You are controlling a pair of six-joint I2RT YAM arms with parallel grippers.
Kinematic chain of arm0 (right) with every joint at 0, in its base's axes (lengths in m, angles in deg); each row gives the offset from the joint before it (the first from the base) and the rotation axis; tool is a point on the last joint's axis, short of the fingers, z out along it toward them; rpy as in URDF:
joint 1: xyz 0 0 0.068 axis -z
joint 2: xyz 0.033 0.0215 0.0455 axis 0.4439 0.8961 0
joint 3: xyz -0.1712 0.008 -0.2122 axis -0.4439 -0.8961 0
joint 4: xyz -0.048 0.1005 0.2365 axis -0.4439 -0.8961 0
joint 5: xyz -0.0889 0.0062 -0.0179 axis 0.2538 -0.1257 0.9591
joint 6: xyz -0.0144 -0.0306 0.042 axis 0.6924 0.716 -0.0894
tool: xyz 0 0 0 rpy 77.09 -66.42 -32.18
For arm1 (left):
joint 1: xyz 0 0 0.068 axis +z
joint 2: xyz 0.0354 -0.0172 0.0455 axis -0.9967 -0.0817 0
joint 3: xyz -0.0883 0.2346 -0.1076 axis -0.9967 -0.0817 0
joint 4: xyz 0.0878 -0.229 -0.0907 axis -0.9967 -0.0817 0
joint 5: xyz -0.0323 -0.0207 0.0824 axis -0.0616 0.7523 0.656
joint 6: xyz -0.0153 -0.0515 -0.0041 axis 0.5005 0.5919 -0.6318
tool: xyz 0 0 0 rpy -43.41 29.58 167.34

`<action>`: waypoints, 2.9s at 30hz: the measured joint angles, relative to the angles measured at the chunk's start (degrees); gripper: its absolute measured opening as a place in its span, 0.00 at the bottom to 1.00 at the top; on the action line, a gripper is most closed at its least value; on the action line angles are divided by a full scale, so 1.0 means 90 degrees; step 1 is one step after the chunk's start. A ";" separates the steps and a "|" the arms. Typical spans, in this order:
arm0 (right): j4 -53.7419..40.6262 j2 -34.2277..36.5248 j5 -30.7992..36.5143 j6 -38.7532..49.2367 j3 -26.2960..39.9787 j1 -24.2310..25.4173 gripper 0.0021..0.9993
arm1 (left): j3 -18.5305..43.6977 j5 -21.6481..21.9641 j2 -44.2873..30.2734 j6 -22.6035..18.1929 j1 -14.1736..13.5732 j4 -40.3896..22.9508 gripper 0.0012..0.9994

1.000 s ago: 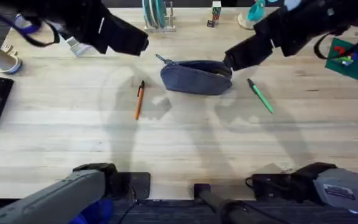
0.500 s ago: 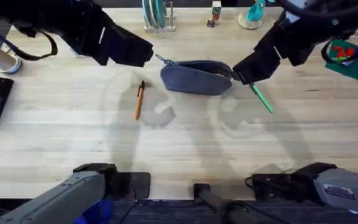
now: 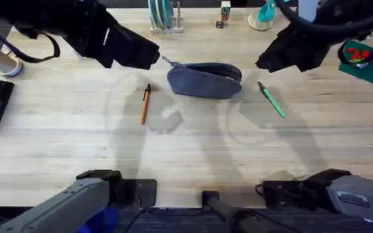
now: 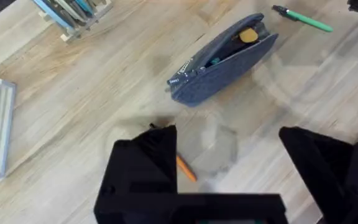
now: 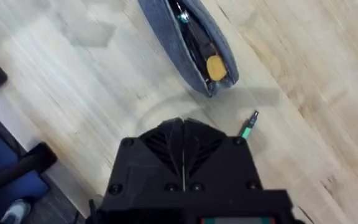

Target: Unzip the bag, pick up the pens from the table one at a time and place them inside, then zip the bag closed.

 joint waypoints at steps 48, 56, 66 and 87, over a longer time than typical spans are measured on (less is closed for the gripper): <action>0.0519 0.1466 -0.0456 0.3006 0.0012 0.0230 0.03 | 0.0000 0.0000 0.0000 0.0019 0.0000 0.0000 1.00; 0.0568 0.1828 -0.0886 0.3262 0.0012 0.0545 0.03 | 0.0000 0.0000 0.0000 0.0019 0.0000 0.0000 0.99; 0.0684 0.2522 -0.1015 0.3460 0.0012 0.0546 0.03 | 0.0000 0.0000 0.0001 0.0019 0.0000 0.0000 1.00; 0.1120 0.3490 -0.1538 0.3577 0.0017 0.0546 0.03 | 0.0000 0.0000 0.0000 0.0019 0.0000 -0.0002 1.00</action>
